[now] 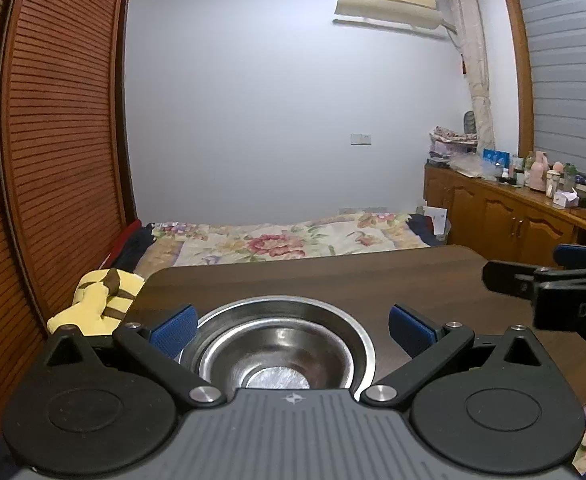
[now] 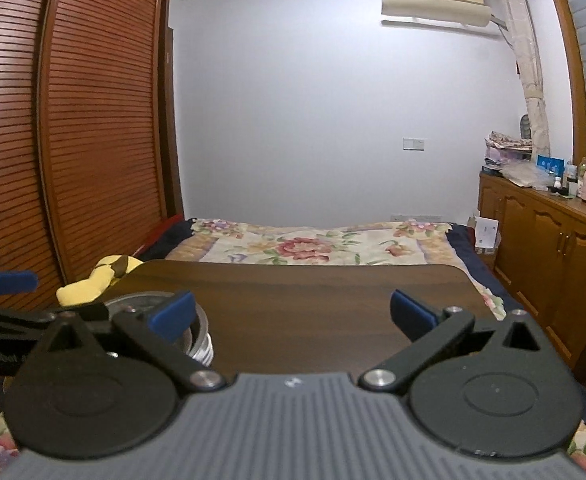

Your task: Organize plates and bowls

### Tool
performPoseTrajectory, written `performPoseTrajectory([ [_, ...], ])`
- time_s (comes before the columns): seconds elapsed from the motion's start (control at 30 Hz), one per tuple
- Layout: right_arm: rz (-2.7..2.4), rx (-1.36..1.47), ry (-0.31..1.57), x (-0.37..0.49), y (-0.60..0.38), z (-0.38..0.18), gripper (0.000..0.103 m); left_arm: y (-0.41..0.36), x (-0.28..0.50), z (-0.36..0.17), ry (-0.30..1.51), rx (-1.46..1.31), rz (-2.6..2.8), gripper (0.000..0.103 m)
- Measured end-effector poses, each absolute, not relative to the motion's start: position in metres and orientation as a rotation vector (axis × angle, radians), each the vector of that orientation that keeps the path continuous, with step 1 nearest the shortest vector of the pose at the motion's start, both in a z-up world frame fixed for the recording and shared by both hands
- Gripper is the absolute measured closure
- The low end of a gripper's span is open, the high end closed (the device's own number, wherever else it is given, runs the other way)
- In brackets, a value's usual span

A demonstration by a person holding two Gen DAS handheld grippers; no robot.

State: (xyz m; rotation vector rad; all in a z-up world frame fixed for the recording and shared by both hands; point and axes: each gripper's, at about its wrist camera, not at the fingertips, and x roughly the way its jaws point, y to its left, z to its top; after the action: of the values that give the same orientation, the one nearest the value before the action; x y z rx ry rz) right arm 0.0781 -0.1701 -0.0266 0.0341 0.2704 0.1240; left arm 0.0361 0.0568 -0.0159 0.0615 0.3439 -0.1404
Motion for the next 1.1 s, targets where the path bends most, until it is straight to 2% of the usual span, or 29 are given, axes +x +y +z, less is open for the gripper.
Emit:
performPoseTrajectory([
  [1.1, 0.062, 0.038, 0.347, 0.085, -0.182, -0.075, 0.000, 0.053, 0.039, -0.059, 0.403, 0.070, -0.100, 0.000],
])
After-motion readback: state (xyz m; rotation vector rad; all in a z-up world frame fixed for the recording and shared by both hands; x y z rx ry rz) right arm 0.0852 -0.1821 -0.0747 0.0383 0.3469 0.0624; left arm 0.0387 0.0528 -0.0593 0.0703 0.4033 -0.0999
